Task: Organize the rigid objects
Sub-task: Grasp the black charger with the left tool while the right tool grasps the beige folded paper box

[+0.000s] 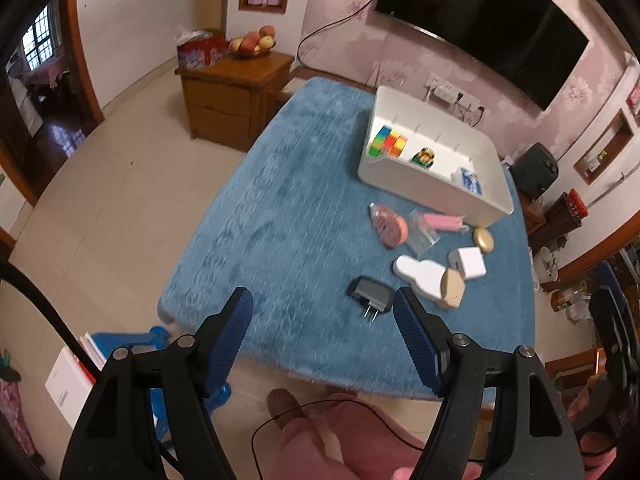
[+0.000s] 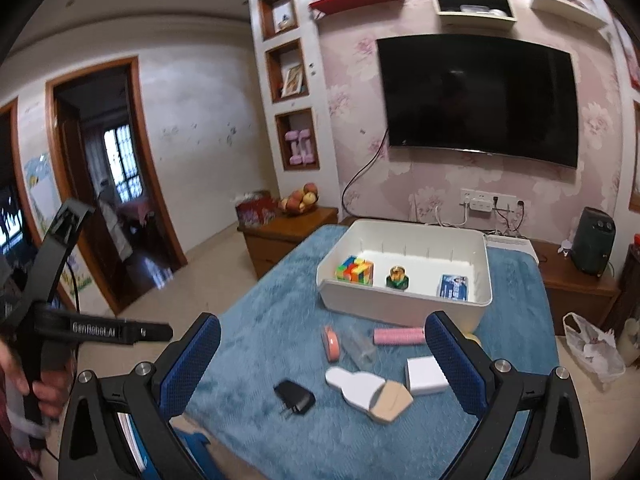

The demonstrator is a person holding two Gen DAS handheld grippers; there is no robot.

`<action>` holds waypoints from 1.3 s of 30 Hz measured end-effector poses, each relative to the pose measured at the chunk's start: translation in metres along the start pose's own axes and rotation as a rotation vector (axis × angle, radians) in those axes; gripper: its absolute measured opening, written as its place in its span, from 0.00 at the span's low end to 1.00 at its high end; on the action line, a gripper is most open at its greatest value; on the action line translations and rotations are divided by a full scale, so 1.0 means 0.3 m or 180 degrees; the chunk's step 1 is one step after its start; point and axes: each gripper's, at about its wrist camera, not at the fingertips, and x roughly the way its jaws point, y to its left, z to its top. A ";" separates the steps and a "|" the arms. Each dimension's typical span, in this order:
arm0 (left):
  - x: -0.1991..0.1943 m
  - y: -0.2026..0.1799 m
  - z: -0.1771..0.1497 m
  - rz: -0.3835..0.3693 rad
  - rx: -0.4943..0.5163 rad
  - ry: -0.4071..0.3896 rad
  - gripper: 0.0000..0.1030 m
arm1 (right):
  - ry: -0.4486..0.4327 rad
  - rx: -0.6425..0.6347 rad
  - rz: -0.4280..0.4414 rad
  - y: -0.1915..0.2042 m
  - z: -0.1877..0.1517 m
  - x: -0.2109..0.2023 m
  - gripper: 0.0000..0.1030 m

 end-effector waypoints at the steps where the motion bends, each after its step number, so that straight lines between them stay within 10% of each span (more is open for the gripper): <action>1: 0.008 -0.002 -0.007 0.0017 -0.0024 0.0036 0.75 | 0.0026 -0.0043 0.0018 -0.003 -0.005 0.000 0.99; 26: 0.388 -0.238 -0.047 0.0422 -0.0479 0.1071 0.80 | 0.1074 -0.1401 0.0784 -0.182 -0.153 0.275 0.99; 39: 0.620 -0.254 -0.013 0.0606 -0.0843 0.1470 0.80 | 0.1833 -0.1243 0.1271 -0.282 -0.248 0.472 0.99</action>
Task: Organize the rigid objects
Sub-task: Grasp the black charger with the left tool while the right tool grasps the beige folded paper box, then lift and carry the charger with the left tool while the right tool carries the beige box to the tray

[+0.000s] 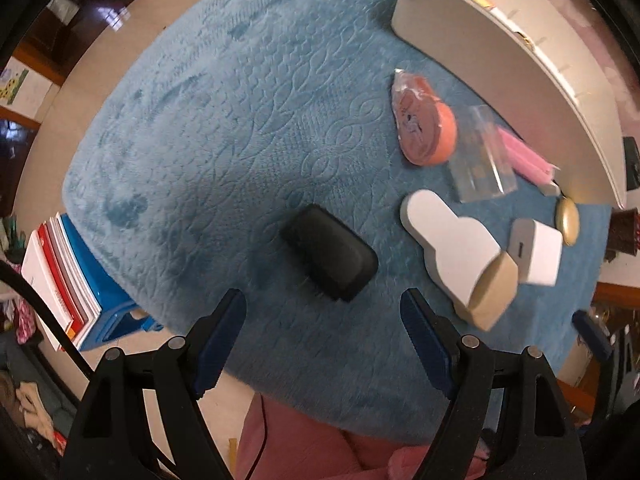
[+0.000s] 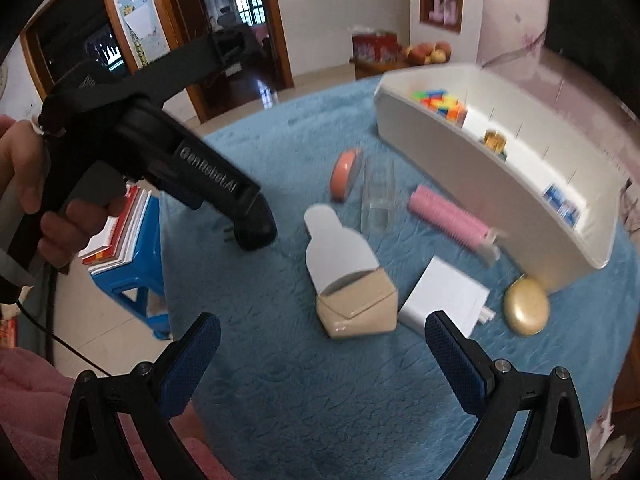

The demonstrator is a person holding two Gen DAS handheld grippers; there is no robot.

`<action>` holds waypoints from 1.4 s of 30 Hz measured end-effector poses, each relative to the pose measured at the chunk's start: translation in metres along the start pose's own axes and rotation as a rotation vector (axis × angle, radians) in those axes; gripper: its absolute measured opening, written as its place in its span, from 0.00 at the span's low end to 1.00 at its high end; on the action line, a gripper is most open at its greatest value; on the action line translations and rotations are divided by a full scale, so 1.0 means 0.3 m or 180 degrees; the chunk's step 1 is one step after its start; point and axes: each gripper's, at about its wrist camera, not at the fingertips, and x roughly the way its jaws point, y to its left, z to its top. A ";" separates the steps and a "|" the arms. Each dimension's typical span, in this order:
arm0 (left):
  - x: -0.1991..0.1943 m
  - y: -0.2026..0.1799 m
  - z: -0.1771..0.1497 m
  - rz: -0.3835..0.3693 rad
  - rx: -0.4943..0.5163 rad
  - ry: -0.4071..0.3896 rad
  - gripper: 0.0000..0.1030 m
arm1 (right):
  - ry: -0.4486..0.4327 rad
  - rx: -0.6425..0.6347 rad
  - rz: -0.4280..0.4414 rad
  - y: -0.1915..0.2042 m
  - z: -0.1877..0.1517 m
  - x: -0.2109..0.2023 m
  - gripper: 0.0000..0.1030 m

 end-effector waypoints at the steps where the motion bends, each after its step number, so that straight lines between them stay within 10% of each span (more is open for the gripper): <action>1: 0.011 -0.005 0.010 0.0013 -0.0016 0.0025 0.80 | 0.0049 0.0017 0.0030 -0.006 -0.003 0.016 0.99; 30: 0.229 -0.056 0.177 0.0216 -0.0228 0.0381 0.79 | 0.0350 -0.0048 0.0021 -0.069 0.016 0.257 0.85; 42: 0.194 -0.064 0.173 0.0188 -0.0276 0.0331 0.53 | 0.0314 -0.0072 -0.0074 -0.084 0.001 0.239 0.61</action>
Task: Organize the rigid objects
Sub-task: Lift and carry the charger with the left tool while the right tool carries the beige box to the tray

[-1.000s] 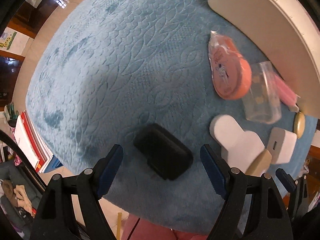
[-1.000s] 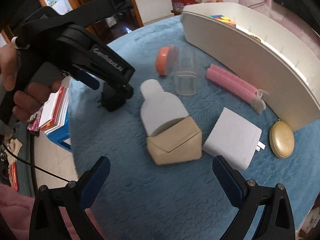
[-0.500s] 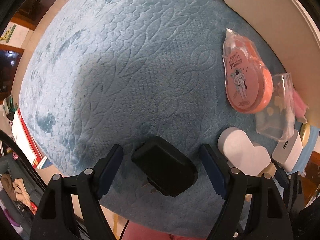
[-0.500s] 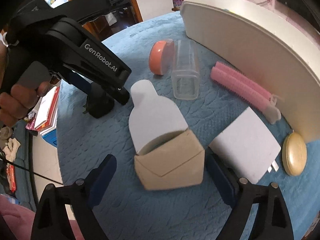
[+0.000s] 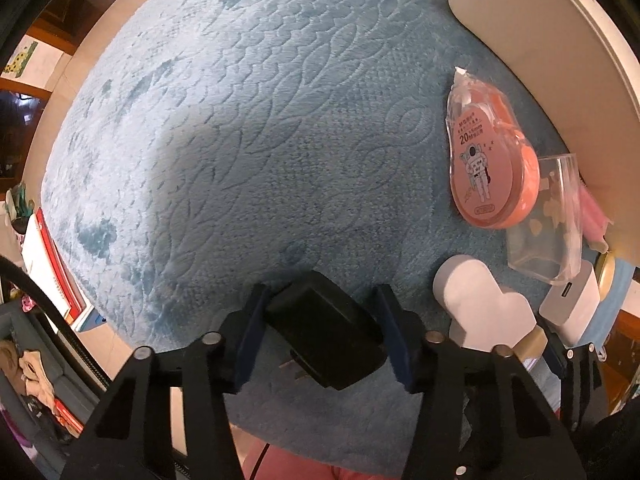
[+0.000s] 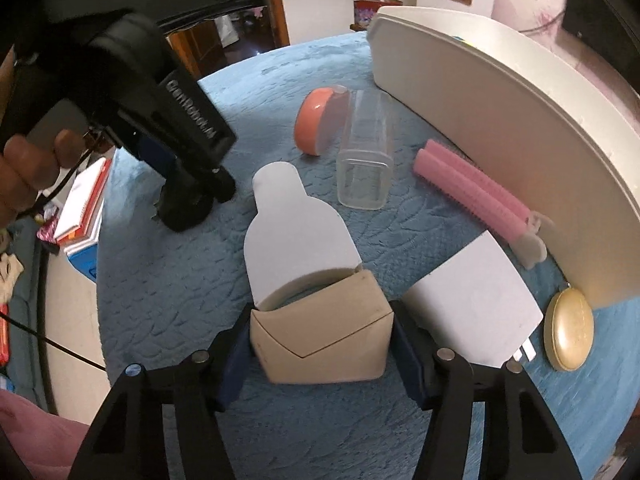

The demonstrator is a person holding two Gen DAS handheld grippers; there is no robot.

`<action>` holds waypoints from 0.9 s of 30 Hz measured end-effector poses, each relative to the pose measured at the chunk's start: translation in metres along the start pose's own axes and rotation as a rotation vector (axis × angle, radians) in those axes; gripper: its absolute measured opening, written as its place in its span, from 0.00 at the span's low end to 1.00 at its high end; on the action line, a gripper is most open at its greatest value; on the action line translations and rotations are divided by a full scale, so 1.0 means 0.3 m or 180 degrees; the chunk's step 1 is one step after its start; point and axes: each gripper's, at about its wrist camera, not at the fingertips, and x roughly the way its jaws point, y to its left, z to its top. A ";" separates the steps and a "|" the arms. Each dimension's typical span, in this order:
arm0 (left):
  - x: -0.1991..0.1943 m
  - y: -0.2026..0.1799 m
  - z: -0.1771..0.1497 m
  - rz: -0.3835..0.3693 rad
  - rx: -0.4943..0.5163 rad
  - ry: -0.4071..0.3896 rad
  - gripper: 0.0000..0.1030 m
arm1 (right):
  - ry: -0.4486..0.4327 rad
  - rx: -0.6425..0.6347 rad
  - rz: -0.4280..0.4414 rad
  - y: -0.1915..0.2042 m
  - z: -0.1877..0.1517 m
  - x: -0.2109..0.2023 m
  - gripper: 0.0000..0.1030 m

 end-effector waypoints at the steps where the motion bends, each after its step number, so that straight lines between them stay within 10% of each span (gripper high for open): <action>1: -0.002 0.006 -0.002 -0.0013 -0.0014 -0.0007 0.50 | 0.0009 0.0013 0.0005 0.004 0.003 -0.001 0.61; 27: -0.105 0.152 -0.126 -0.0366 -0.0134 -0.0108 0.32 | -0.0020 0.0325 -0.0119 0.057 -0.046 -0.148 0.61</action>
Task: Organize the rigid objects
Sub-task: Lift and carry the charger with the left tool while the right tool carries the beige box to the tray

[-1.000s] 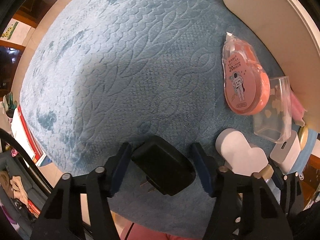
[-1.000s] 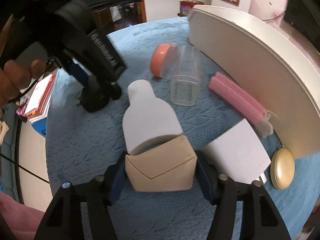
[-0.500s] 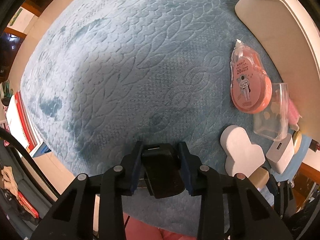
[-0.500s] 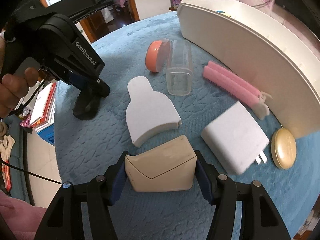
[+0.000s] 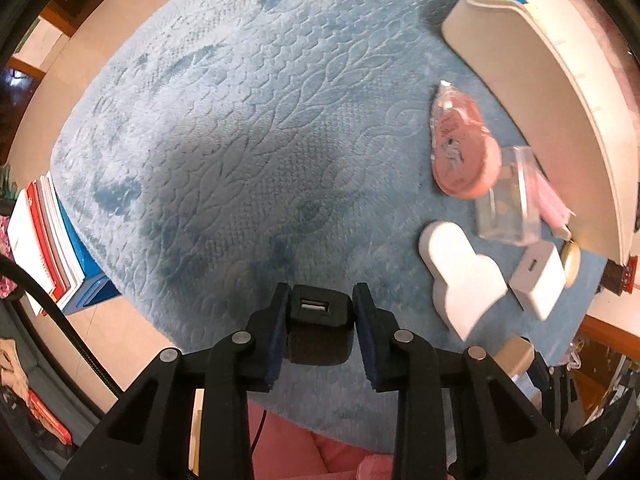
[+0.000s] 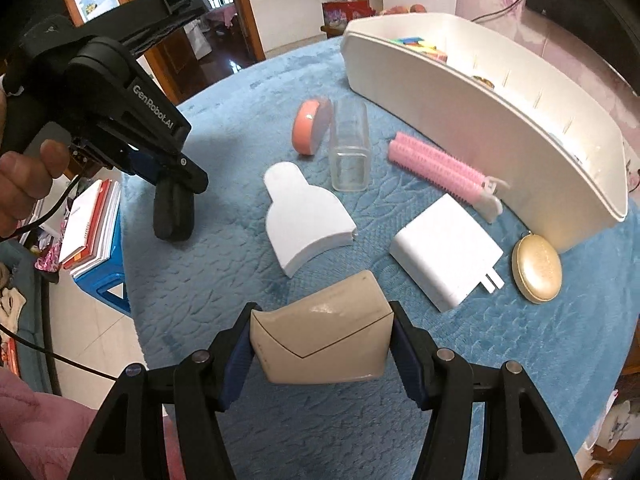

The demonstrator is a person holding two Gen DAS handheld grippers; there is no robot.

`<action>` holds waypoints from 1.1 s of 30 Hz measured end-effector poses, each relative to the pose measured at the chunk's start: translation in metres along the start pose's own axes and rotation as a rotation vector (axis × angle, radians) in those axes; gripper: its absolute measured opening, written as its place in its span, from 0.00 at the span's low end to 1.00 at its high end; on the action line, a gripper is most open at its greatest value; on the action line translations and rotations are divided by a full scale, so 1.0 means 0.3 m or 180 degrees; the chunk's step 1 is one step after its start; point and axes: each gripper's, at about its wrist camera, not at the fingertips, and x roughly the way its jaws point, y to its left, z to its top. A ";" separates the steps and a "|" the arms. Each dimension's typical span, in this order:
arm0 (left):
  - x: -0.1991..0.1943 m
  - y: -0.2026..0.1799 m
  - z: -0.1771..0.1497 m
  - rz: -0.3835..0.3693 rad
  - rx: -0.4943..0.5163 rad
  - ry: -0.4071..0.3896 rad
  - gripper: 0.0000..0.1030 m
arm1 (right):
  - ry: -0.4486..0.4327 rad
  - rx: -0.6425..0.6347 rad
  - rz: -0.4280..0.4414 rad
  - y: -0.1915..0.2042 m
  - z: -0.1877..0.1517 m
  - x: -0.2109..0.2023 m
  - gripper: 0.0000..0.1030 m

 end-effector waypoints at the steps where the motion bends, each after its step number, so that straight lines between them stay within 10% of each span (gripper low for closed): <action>1: -0.015 0.003 -0.010 -0.0038 0.0024 -0.0027 0.32 | -0.0017 -0.0013 -0.0005 0.005 -0.001 -0.007 0.61; 17: -0.281 -0.015 -0.108 0.0060 0.0424 -0.0427 0.33 | -0.0564 -0.0338 0.0016 0.089 0.115 -0.169 0.61; 33: -0.513 -0.180 0.028 0.0121 0.1171 -0.1008 0.33 | -0.0918 -0.0267 -0.0236 0.064 0.290 -0.273 0.61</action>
